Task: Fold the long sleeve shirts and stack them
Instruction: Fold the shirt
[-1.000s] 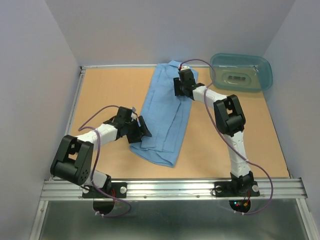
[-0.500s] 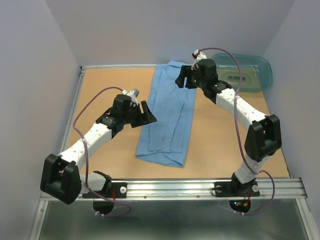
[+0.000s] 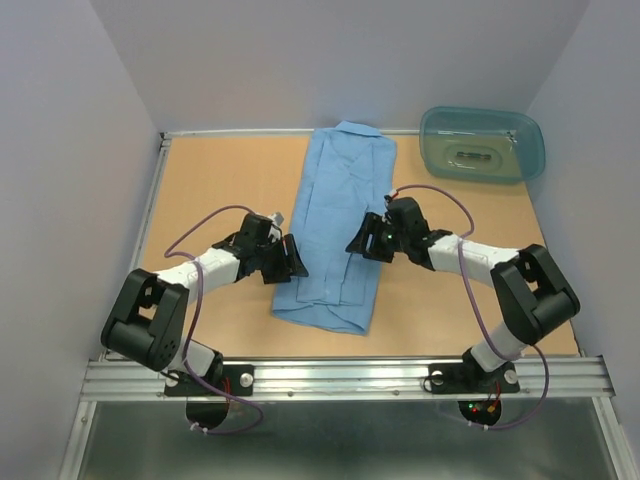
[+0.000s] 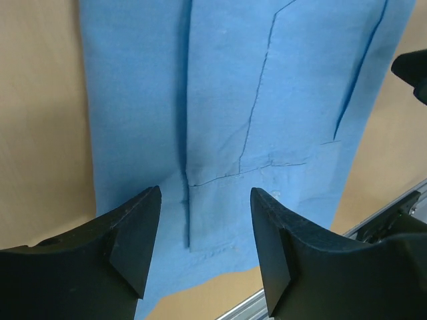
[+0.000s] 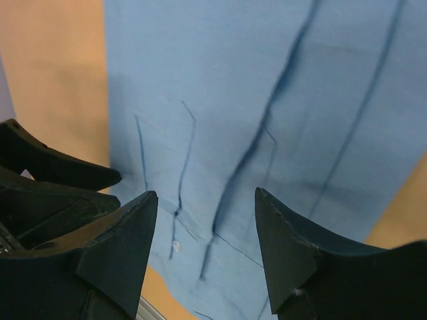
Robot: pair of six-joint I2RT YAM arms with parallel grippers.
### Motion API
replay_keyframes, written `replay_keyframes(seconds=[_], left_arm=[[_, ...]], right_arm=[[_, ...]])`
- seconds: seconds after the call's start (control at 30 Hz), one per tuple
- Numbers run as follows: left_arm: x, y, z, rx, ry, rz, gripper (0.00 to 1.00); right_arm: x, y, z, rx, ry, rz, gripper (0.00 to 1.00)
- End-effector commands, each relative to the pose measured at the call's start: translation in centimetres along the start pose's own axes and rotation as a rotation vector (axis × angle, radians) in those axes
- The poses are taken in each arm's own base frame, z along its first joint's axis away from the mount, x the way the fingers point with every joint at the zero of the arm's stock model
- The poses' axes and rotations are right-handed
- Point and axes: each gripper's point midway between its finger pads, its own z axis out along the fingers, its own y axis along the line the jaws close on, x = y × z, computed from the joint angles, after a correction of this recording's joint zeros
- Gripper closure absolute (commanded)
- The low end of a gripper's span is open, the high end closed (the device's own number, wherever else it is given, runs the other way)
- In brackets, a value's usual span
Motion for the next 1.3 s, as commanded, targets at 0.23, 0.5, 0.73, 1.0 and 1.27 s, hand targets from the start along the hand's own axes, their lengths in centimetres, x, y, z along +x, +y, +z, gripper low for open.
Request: replay_keyframes(seconds=[0.23, 0.5, 0.73, 1.0, 1.27], left_arm=[[3.4, -1.2, 2.5, 0.094, 0.048, -0.101, 0.34], [8.6, -12.6, 2.9, 0.266, 0.124, -0.043, 0.34], [1.0, -15.8, -0.9, 0.303, -0.148, 0.004, 0.34], [-13.8, -10.7, -0.1, 0.242, -0.304, 0.040, 0.34], [-18.3, -11.0, 4.6, 0.310, -0.228, 0.059, 0.35]], right_arm=[[-1.3, -0.8, -3.9, 0.010, -0.174, 0.021, 0.34], [-5.1, -3.8, -8.8, 0.126, -0.310, 0.002, 0.34], [-5.8, -2.7, -10.5, 0.056, -0.312, -0.028, 0.34], [-5.9, -1.0, -10.6, -0.009, -0.284, -0.042, 0.34], [-6.1, -2.3, -10.3, 0.048, -0.307, -0.026, 0.34]])
